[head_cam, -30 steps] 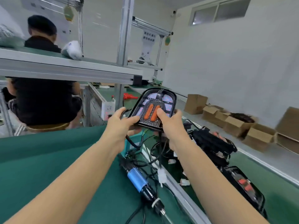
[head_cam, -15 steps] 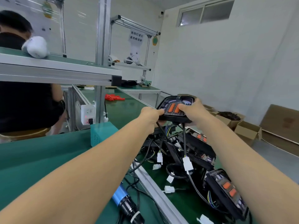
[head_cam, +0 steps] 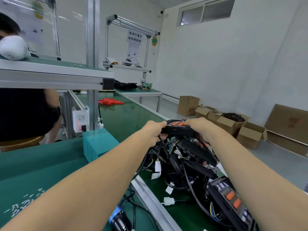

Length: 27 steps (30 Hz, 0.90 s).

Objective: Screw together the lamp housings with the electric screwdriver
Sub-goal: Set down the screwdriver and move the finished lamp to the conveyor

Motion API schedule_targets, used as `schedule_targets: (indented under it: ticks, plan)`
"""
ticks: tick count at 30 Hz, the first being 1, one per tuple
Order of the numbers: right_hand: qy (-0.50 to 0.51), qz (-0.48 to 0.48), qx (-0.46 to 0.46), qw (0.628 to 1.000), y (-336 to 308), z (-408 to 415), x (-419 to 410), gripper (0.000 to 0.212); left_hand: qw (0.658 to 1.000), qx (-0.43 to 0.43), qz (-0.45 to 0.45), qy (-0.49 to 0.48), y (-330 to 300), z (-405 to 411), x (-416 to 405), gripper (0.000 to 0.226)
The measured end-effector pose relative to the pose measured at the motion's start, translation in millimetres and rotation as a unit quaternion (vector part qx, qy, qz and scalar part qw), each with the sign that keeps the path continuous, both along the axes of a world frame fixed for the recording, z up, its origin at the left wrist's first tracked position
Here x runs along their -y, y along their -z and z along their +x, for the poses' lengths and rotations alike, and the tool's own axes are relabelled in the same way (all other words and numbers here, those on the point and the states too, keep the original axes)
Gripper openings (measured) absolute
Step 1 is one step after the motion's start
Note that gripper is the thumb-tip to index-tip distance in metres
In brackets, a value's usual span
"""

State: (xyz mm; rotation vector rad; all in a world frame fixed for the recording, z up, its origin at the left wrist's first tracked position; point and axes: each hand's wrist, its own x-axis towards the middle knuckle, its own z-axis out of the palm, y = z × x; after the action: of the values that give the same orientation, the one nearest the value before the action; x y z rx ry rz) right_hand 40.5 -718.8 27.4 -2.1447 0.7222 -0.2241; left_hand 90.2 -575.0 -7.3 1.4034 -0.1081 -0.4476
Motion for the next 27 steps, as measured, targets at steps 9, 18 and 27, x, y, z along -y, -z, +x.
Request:
schedule_targets:
  ticks: [9,18,27]
  plan:
    - [-0.053,-0.068,-0.003,0.996,1.3,-2.1,10.8,0.066,0.856,0.374,0.356,-0.043,14.5,1.5,-8.3,0.044]
    - [-0.128,-0.190,-0.046,0.972,1.7,-8.3,4.8,0.062,0.751,0.502,0.429,-0.004,26.0,-6.4,-11.6,0.060]
    - [-0.117,-0.264,-0.066,0.955,4.3,-3.6,3.8,0.068,0.775,0.462,0.429,0.043,11.8,-12.7,-19.8,0.070]
